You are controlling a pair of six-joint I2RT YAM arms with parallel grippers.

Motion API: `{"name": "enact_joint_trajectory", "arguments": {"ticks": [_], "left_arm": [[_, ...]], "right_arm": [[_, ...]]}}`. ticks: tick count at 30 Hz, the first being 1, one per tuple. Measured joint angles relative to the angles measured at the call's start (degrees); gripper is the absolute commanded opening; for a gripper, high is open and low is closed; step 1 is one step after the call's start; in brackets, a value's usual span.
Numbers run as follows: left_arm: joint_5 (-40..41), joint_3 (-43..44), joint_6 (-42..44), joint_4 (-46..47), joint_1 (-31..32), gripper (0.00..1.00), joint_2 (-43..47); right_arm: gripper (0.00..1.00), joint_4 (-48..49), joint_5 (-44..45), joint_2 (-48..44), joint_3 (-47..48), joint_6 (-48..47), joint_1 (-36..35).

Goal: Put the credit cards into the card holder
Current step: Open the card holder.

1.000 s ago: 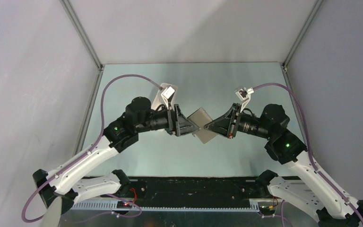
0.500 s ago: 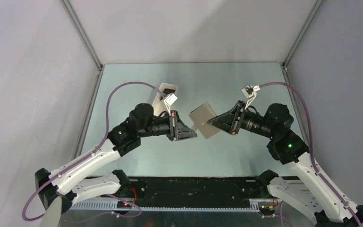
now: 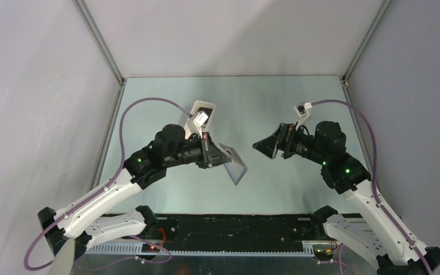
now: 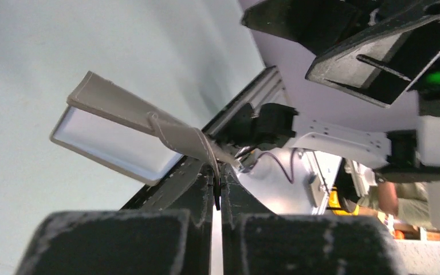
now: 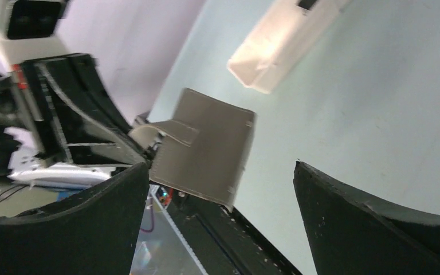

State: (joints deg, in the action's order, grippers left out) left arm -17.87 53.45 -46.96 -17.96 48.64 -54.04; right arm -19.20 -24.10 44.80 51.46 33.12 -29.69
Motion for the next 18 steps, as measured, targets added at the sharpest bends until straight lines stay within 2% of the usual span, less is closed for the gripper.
{"name": "enact_joint_trajectory", "arguments": {"ticks": [5, 13, 18], "left_arm": [[4.2, 6.6, 1.1, -11.0, -0.4, 0.00, -3.5], [1.9, 14.5, 2.6, -19.5, -0.7, 0.00, -10.8], [1.6, 17.2, 2.5, -22.9, -0.8, 0.00, -12.9]], "right_arm": [[0.99, -3.7, 1.9, 1.5, -0.1, -1.0, 0.9], [0.99, -2.7, -4.7, 7.9, -0.1, -3.1, 0.3], [0.99, -1.9, -7.9, 9.9, -0.1, -6.3, -4.0]]}}
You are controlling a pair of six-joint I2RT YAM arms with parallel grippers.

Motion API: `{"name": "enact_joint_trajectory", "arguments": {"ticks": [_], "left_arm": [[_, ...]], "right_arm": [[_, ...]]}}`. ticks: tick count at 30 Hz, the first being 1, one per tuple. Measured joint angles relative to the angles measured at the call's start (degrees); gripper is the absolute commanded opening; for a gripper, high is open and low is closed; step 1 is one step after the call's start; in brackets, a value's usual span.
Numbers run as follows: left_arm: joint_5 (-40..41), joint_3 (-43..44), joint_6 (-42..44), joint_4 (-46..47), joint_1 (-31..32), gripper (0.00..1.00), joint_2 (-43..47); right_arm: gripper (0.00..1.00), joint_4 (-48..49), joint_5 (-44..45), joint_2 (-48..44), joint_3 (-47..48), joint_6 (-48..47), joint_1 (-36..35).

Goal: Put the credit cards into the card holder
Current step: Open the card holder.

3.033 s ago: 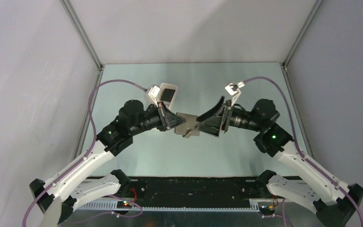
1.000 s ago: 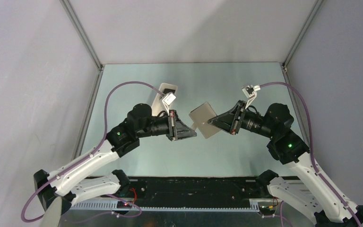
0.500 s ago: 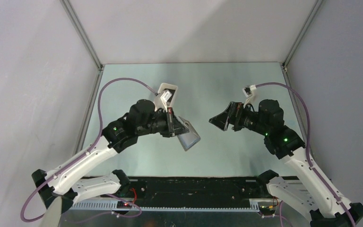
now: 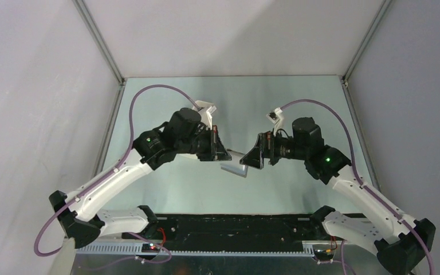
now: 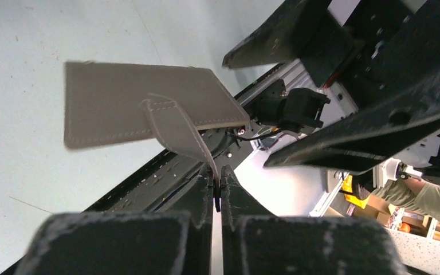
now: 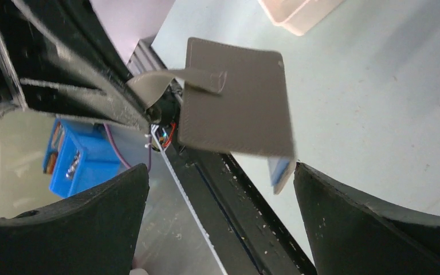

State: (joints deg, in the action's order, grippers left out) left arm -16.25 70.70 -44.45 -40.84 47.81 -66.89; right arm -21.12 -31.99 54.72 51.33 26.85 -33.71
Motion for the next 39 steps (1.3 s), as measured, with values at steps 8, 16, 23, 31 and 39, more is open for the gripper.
{"name": "enact_joint_trajectory", "arguments": {"ticks": [8, 16, 23, 31, 39], "left_arm": [[-1.0, 4.7, 0.1, -0.9, -0.3, 0.00, -0.5], [-6.8, 7.1, 2.5, -2.3, -0.3, 0.00, -1.7], [-11.1, 8.5, 5.1, -4.8, -0.4, 0.00, -1.7], [-16.9, 11.8, 7.5, -5.9, -0.3, 0.00, -1.7], [-19.8, 13.7, 8.1, -5.8, -0.3, 0.00, -1.7]], "right_arm": [[0.99, 0.9, 3.2, -0.3, 0.0, -5.1, -7.0], [0.99, 0.6, 10.1, -1.0, 0.0, -10.8, -7.6], [0.99, -1.1, 11.5, -4.7, 0.0, -14.9, -3.9], [0.93, 0.7, 1.7, -4.5, 0.0, -17.0, -3.8], [0.18, 6.7, -4.0, -2.9, 0.1, -13.6, -4.0]]}}
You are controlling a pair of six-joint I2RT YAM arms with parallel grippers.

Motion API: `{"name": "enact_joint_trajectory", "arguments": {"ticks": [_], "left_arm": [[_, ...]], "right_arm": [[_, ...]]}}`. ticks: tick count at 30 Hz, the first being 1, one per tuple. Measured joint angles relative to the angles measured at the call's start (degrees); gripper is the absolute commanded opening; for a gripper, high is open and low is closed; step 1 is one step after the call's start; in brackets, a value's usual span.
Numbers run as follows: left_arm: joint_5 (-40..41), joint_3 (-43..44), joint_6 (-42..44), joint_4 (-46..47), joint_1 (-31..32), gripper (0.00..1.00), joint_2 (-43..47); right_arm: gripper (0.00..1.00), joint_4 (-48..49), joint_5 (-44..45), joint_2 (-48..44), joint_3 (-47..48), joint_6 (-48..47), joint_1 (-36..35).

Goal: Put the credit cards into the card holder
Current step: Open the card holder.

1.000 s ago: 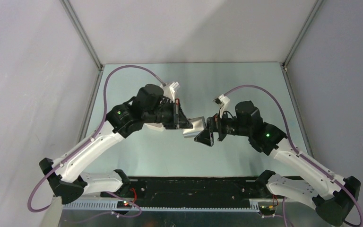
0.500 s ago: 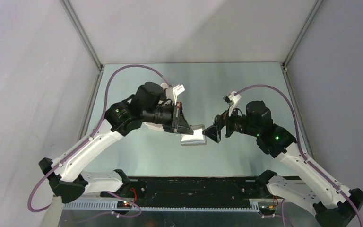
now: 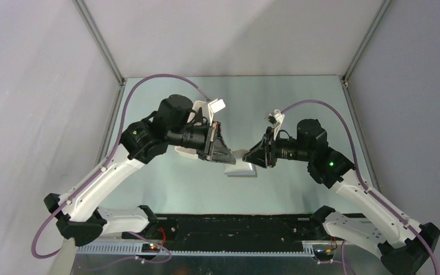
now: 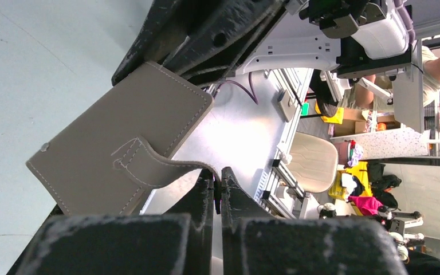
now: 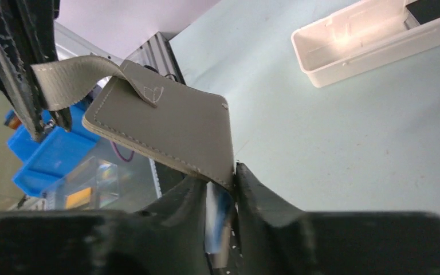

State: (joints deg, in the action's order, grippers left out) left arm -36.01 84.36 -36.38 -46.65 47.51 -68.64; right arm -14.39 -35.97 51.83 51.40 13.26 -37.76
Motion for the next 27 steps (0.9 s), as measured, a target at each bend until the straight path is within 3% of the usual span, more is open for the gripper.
{"name": "enact_joint_trajectory", "arguments": {"ticks": [1, 3, 6, 8, 15, 20, 27], "left_arm": [[-0.2, 0.0, 0.0, 0.0, 0.0, 0.00, 0.0], [-0.3, 0.0, 0.0, 0.0, 0.0, 0.08, 0.1], [0.0, 0.0, 0.7, 0.0, 0.0, 0.50, 0.1], [1.5, -0.2, 1.0, 0.2, -0.3, 0.65, 0.3], [11.4, -6.4, 2.2, 0.2, -7.1, 0.97, 7.5], [14.8, -10.5, 3.8, 0.5, -9.3, 0.99, 13.0], [10.1, -16.9, 4.5, 7.2, -9.4, 0.98, 13.0]], "right_arm": [[0.05, 0.3, -0.2, 0.2, 0.0, 0.5, 0.0], [0.00, 0.8, -0.5, 0.4, 0.0, 1.7, 0.2], [0.00, 1.1, -0.5, 0.5, 0.0, 3.3, 0.4], [0.00, 1.2, -0.6, 0.7, 0.0, 4.8, 1.0], [0.00, 2.3, -2.9, 1.3, 0.0, 13.3, 6.4], [0.00, 3.0, -6.1, 1.3, 0.0, 20.2, 9.8], [0.00, 5.1, -9.4, 1.2, 0.0, 29.6, 11.8]]}}
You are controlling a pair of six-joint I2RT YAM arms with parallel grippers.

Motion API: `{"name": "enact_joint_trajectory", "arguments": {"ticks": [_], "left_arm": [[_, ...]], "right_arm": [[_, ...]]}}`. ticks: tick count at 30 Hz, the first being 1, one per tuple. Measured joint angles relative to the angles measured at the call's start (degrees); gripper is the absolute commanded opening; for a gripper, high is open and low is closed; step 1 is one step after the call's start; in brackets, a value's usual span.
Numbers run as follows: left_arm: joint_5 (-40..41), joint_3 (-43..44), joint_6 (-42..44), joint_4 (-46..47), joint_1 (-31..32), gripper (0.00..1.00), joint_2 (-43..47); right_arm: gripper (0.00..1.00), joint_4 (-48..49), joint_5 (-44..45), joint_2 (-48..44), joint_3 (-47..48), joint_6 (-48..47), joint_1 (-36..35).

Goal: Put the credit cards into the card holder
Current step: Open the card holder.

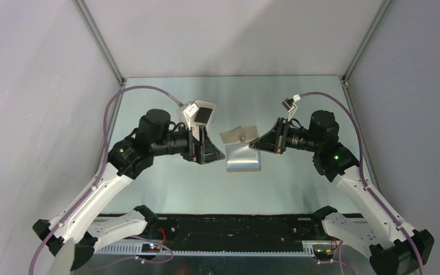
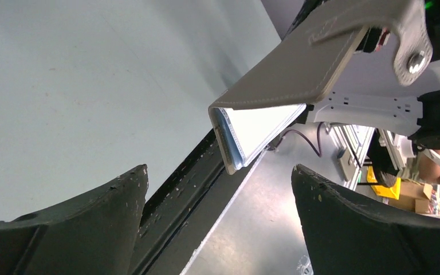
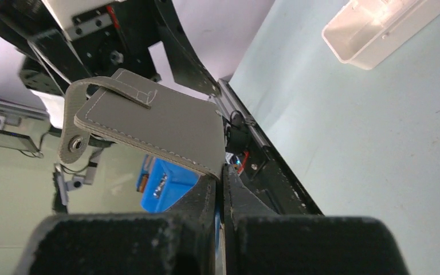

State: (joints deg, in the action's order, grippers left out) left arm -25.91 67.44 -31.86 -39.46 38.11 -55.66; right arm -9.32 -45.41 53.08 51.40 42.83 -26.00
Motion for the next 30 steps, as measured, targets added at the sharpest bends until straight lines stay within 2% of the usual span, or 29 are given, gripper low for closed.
{"name": "enact_joint_trajectory", "arguments": {"ticks": [6, 8, 10, 12, 13, 14, 15, 16, 17, 18, 19, 20, 22, 24, 30], "left_arm": [[-3.5, -2.7, -0.2, 8.0, 0.0, 0.94, -0.9], [-4.5, -3.0, -0.8, 11.2, 0.0, 0.91, -1.5], [-5.5, -3.1, -1.5, 14.4, 0.0, 0.84, -2.3], [-6.8, -3.1, -2.4, 17.9, 0.0, 0.67, -3.5], [-7.4, -3.1, -3.0, 19.1, 0.0, 0.47, -4.1], [-7.9, -3.1, -3.2, 20.4, 0.0, 0.37, -5.0], [-8.5, -3.1, -3.8, 21.4, 0.0, 0.18, -5.8], [-8.9, -3.1, -4.1, 21.9, 0.0, 0.10, -6.4], [-9.3, -3.1, -4.3, 22.5, 0.0, 0.02, -7.1], [-9.5, -3.1, -4.3, 22.9, 0.0, 0.01, -7.6], [-9.8, -3.2, -4.5, 23.1, 0.0, 0.00, -7.9], [-9.9, -3.2, -4.7, 23.4, 0.0, 0.00, -8.1], [-10.0, -3.3, -4.9, 23.7, 0.0, 0.00, -8.1], [-10.4, -3.3, -5.4, 24.2, 0.0, 0.00, -8.1], [-13.5, -3.3, -6.3, 24.4, 0.0, 0.00, -8.1]], "right_arm": [[0.00, 2.9, -2.2, 0.0, 0.0, 5.7, 1.0], [0.00, 3.5, -3.0, 0.0, 0.0, 6.5, 0.9], [0.00, 3.9, -3.6, 0.0, 0.0, 6.8, 0.7], [0.00, 4.1, -4.1, 0.0, 0.0, 6.9, 0.4], [0.00, 4.1, -4.3, 0.0, 0.0, 6.9, 0.2], [0.00, 4.1, -4.5, 0.0, 0.0, 6.9, 0.1], [0.07, 4.1, -4.7, 0.0, 0.0, 6.9, -0.1], [0.24, 4.1, -4.8, 0.0, 0.0, 6.9, -0.2], [0.34, 4.1, -4.9, 0.0, 0.0, 6.9, -0.2], [0.54, 4.0, -5.0, 0.0, 0.0, 7.0, -0.2], [0.63, 4.1, -5.1, 0.0, 0.0, 6.7, -0.2], [0.79, 4.1, -5.1, 0.0, 0.0, 6.9, -0.1], [0.94, 4.1, -5.2, -0.5, 0.0, 4.7, 0.1], [0.99, 3.3, -5.3, -1.4, 0.0, 3.3, 0.6], [0.99, 2.3, -6.7, -2.3, 0.0, -0.6, 3.1]]}}
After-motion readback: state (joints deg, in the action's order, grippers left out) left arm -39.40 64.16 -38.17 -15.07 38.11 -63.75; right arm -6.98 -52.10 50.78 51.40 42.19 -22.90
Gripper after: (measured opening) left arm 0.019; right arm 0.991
